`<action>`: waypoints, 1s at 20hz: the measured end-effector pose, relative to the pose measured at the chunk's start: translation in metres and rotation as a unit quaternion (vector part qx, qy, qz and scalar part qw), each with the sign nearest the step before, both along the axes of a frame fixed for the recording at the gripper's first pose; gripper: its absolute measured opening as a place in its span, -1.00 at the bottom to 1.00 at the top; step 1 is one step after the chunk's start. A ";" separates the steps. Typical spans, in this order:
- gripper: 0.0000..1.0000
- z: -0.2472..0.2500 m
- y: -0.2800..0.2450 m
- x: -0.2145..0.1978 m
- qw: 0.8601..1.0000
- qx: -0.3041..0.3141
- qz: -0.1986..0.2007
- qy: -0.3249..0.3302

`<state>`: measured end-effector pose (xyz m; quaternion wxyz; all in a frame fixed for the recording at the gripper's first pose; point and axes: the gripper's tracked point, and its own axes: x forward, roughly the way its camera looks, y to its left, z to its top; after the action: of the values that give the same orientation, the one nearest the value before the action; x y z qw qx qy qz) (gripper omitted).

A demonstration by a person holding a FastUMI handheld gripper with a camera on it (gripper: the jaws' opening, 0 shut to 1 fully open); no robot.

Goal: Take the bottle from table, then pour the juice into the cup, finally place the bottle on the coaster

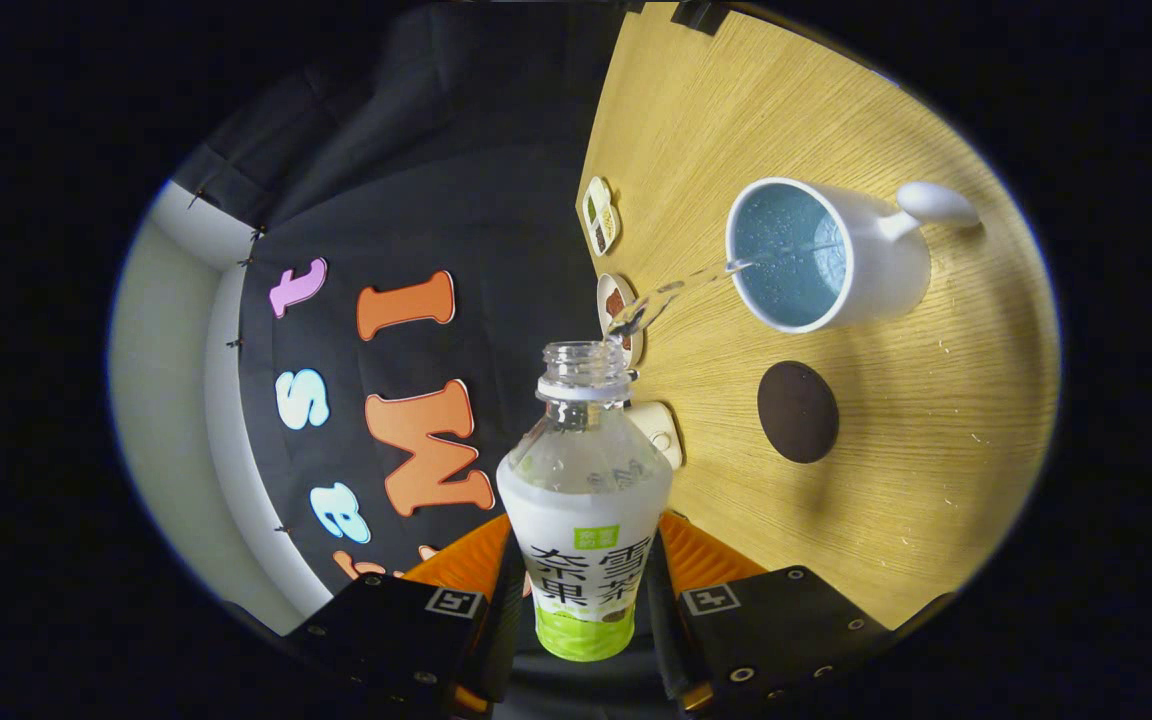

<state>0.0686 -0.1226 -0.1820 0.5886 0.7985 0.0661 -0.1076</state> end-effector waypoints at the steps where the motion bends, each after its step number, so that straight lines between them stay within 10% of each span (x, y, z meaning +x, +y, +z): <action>1: 0.15 0.000 0.001 0.000 1.000 0.004 -0.001 0.000; 20: 0.15 -0.005 -0.005 -0.003 0.999 0.041 -0.013 0.005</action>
<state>0.0653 -0.1279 -0.1872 0.5534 0.8224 0.0627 -0.1164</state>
